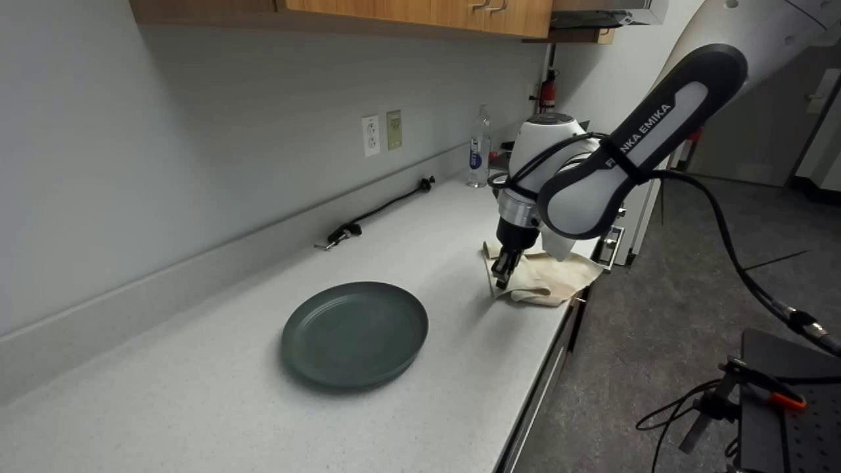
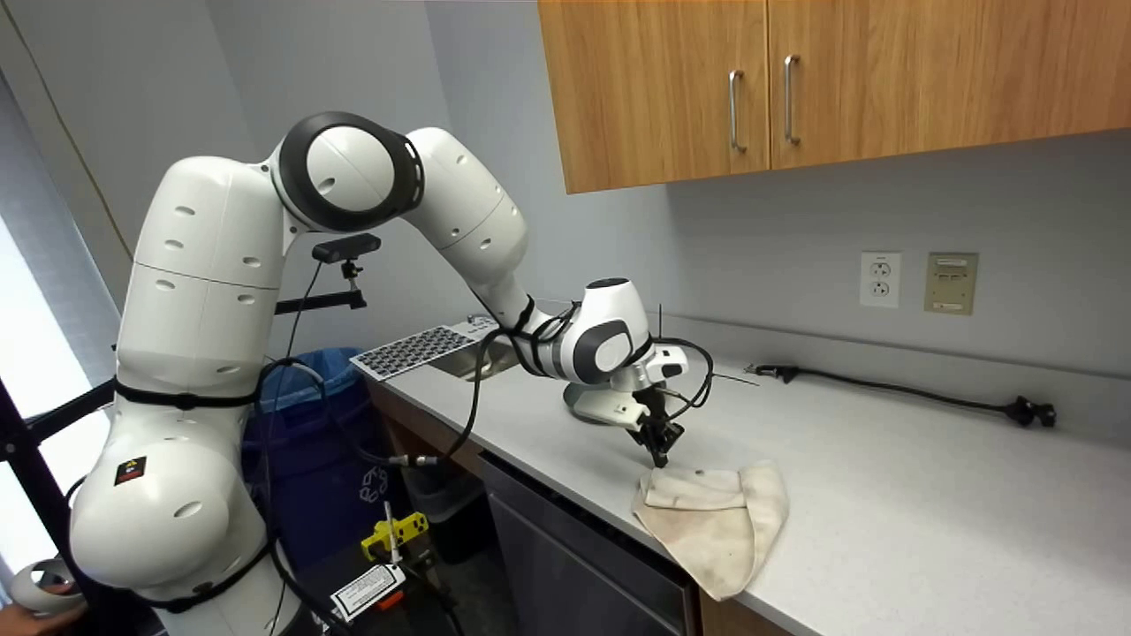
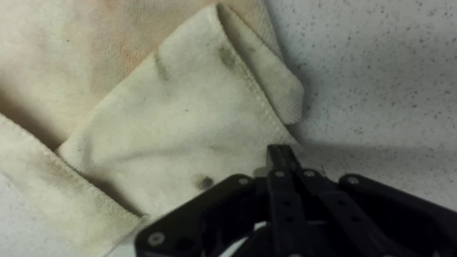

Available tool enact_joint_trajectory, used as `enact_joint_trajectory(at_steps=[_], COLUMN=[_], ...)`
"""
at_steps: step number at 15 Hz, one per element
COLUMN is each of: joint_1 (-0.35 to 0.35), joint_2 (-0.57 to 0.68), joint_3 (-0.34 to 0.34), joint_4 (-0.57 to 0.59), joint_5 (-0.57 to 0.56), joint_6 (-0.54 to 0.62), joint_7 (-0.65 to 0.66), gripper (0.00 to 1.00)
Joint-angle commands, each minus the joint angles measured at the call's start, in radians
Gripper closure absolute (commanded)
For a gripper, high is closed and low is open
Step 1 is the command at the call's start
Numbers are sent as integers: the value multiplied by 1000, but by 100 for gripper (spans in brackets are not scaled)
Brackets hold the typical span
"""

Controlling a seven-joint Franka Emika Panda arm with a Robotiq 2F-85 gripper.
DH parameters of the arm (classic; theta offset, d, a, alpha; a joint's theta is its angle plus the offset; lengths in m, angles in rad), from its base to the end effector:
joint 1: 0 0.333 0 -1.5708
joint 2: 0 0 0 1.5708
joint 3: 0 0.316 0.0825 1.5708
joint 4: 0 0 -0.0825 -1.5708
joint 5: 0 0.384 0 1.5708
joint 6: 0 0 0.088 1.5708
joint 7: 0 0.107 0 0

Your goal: Unfold the cloth on the counter

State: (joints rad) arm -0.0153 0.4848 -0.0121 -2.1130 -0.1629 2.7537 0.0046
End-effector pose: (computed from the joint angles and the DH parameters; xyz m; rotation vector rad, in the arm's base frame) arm 0.5926 -0.0095 0.1959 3.0470 0.1768 0.2359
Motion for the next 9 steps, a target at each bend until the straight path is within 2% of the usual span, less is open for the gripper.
enact_joint_trajectory(at_steps=[1, 9], joint_1=[-8, -10], joint_2=[32, 56], joint_3=[12, 23], joint_4=[41, 50], joint_5=[32, 45], joint_6=[-33, -41], joint_7=[-48, -46], gripper=[100, 100])
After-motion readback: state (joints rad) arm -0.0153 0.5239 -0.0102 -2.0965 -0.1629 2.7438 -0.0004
